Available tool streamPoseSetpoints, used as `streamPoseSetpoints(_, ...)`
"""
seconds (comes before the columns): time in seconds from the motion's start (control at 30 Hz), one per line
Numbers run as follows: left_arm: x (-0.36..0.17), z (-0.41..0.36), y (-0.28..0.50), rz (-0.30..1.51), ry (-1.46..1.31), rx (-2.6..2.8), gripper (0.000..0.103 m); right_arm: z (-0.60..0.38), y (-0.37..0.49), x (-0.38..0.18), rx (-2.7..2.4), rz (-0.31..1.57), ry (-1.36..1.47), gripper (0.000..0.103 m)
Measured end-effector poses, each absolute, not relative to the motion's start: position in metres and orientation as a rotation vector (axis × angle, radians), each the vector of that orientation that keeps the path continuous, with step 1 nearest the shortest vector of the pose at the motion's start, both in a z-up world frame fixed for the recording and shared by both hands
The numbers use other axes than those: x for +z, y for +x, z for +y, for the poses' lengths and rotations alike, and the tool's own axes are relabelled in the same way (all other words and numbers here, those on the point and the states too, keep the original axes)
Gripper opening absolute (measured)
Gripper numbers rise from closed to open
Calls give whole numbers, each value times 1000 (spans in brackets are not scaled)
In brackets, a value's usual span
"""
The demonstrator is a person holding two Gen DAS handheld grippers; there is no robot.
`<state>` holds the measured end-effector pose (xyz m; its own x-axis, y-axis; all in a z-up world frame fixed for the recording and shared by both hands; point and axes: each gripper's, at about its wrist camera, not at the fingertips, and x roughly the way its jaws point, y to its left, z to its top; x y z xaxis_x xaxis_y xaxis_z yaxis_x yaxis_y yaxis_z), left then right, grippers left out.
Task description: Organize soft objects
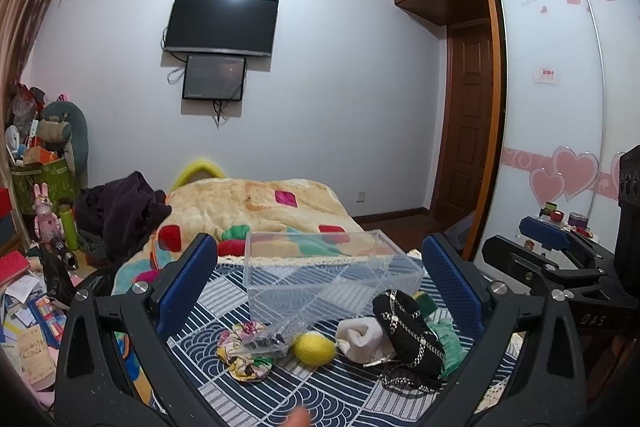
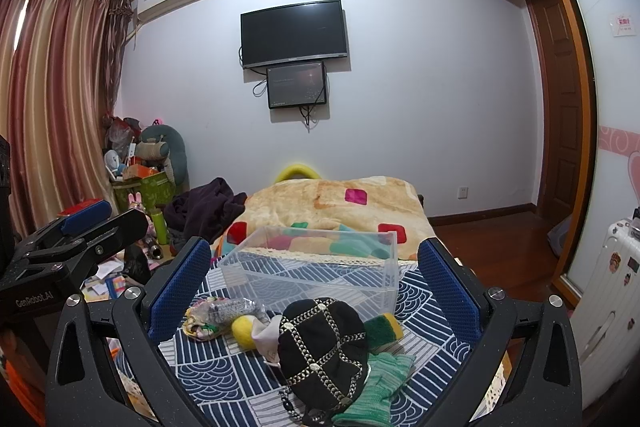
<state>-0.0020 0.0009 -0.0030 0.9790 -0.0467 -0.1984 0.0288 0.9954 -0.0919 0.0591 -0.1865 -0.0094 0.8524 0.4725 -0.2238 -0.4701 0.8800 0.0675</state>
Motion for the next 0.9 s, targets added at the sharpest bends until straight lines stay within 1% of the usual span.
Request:
streamPoseSetpoints(0.13,-19,5,8,267,-97,-50,103,-185,65,-18,493,279,-4,103)
streamPoseSetpoints(0.3,-51,12,29,392,-129,-63,103,-184,75,-41,490,360,-29,103)
streamPoseSetpoints(0.37,-61,16,35,428,-144,-64,93,-183,79,-49,492,389,-35,102)
streamPoseSetpoints(0.4,-68,19,40,452,-151,-61,86,-182,81,-53,495,404,-39,100)
streamPoseSetpoints(0.47,-78,26,49,500,-166,-43,82,-180,86,-60,502,437,-47,88)
streamPoseSetpoints(0.53,-87,33,55,522,-179,-30,76,-179,92,-69,515,480,-44,84)
streamPoseSetpoints(0.57,-91,35,58,531,-184,-31,74,-179,94,-72,521,498,-41,79)
streamPoseSetpoints(0.63,-98,39,63,551,-196,-40,69,-178,99,-79,534,533,-36,75)
streamPoseSetpoints(0.7,-104,39,68,565,-206,-52,68,-178,102,-86,540,559,-32,74)
streamPoseSetpoints(0.77,-107,40,74,575,-211,-54,65,-176,105,-92,552,580,-26,70)
streamPoseSetpoints(0.8,-109,40,78,580,-210,-47,63,-175,105,-94,554,587,-24,69)
streamPoseSetpoints(0.83,-112,41,81,584,-210,-31,59,-175,107,-97,553,596,-22,67)
streamPoseSetpoints(0.9,-117,44,87,594,-204,37,56,-173,110,-100,556,614,-18,64)
